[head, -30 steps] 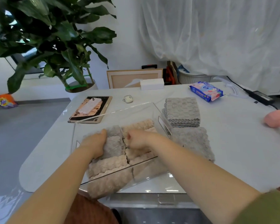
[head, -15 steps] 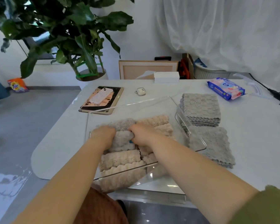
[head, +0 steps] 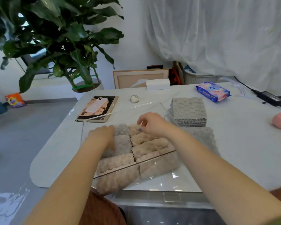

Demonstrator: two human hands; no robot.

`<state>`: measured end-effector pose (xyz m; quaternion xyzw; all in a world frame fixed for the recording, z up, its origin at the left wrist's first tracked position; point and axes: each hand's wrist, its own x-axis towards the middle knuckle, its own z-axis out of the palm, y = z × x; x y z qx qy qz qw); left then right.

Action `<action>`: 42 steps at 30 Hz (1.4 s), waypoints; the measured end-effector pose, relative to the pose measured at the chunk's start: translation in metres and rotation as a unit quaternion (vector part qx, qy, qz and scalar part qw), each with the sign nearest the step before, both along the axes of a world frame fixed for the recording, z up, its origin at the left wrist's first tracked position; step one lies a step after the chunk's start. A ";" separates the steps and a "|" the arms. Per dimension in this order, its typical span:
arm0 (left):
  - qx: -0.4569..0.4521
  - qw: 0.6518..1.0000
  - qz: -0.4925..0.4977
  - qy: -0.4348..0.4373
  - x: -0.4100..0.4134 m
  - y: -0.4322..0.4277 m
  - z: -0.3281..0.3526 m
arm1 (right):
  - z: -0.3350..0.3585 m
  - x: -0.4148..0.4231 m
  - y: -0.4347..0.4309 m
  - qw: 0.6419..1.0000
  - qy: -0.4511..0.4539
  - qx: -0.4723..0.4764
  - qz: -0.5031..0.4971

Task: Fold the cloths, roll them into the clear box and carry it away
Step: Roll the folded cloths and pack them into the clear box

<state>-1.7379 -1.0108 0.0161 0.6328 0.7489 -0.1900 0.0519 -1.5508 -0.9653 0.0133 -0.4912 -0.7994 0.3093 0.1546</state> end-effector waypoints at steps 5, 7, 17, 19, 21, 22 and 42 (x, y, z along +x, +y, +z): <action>0.209 0.955 -0.098 -0.187 0.088 0.003 0.018 | 0.019 0.104 0.012 0.962 0.176 0.005 -0.211; 0.261 0.920 -0.147 -0.254 0.138 0.004 0.014 | 0.005 0.152 0.017 0.949 0.138 -0.029 -0.280; 0.068 0.971 -0.059 -0.222 0.299 0.028 -0.078 | -0.083 0.285 -0.027 0.906 0.102 -0.266 -0.313; 0.072 0.951 0.102 -0.284 0.301 0.033 -0.098 | -0.093 0.293 -0.033 0.903 0.130 -0.275 -0.304; 0.103 0.901 0.218 -0.361 0.297 0.034 -0.108 | -0.099 0.289 -0.035 0.890 0.211 -0.271 -0.300; 0.125 0.876 0.256 -0.390 0.299 0.034 -0.111 | -0.101 0.287 -0.033 0.877 0.263 -0.272 -0.296; 0.103 0.638 0.189 -0.739 0.294 0.028 -0.097 | -0.102 0.263 -0.020 0.777 0.491 -0.213 -0.332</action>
